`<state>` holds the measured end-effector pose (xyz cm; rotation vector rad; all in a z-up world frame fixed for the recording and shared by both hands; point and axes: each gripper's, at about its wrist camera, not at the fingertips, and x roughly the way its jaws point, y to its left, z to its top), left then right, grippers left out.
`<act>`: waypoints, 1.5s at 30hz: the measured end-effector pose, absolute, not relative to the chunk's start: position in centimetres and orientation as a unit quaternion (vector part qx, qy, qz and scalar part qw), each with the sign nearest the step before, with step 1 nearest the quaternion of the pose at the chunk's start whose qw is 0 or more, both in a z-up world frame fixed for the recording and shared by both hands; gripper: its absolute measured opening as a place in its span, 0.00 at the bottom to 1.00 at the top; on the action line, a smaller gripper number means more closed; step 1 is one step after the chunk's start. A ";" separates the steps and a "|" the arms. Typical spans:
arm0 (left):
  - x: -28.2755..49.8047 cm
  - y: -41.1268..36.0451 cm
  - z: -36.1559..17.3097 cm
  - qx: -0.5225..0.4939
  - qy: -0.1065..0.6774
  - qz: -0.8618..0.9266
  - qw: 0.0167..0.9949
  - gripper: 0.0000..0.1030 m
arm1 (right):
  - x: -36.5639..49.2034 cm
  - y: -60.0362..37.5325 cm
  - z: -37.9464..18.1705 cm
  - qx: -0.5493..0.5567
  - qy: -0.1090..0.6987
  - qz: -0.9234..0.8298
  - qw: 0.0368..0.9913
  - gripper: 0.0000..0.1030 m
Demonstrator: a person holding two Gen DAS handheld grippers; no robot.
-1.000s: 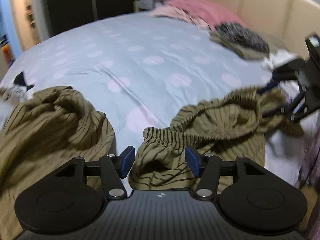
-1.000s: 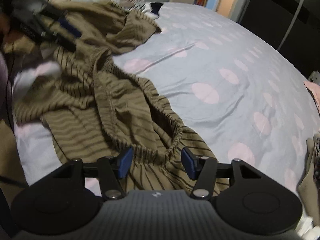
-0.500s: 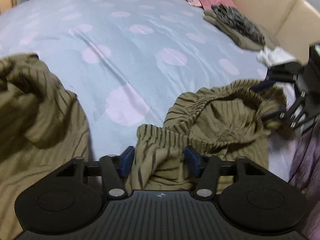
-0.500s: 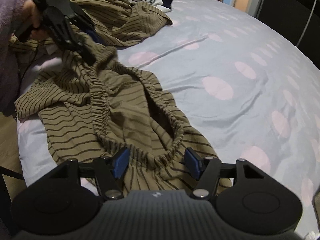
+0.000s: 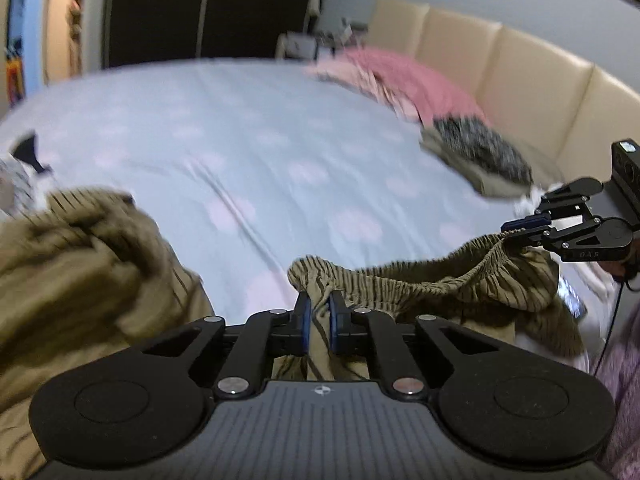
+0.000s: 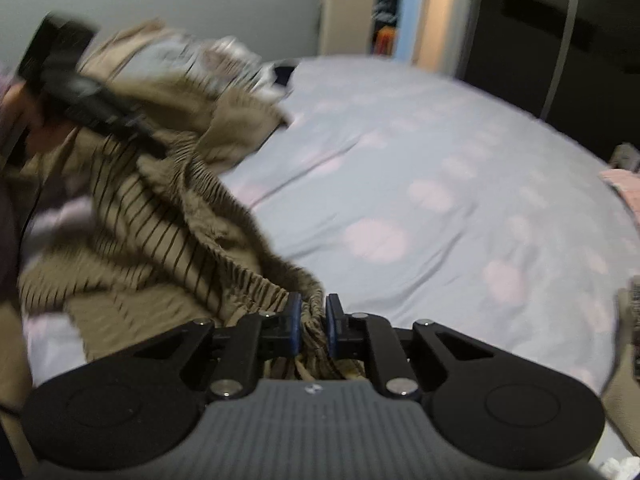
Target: Fold clothes
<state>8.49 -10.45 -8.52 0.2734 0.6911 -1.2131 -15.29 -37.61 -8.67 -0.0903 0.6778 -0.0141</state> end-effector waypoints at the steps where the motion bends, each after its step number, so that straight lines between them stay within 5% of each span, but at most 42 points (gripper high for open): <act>1: 8.1 -10.2 -7.9 0.122 0.306 -0.553 0.765 0.07 | -15.5 -37.6 -8.1 -0.044 0.321 -0.017 0.946 0.13; 7: 6.5 -8.4 -4.6 0.106 0.262 -0.547 0.788 0.02 | -16.9 -36.7 -5.1 -0.057 0.268 -0.066 0.959 0.12; 15: 5.7 -8.1 -5.7 0.136 0.305 -0.550 0.766 0.03 | -19.3 -34.6 -6.1 -0.078 0.342 -0.015 0.936 0.11; 24: 4.6 -13.0 -6.7 0.201 0.306 -0.582 0.726 0.47 | -22.0 -32.0 -10.2 -0.084 0.434 0.063 0.895 0.10; 39: 3.9 -23.5 -13.2 0.446 0.310 -0.660 0.519 0.58 | -23.3 -33.0 -13.5 -0.052 0.485 0.087 0.868 0.10; 45: 4.8 -25.3 -15.2 0.443 0.348 -0.665 0.491 0.54 | -22.9 -33.8 -14.0 -0.042 0.493 0.088 0.865 0.10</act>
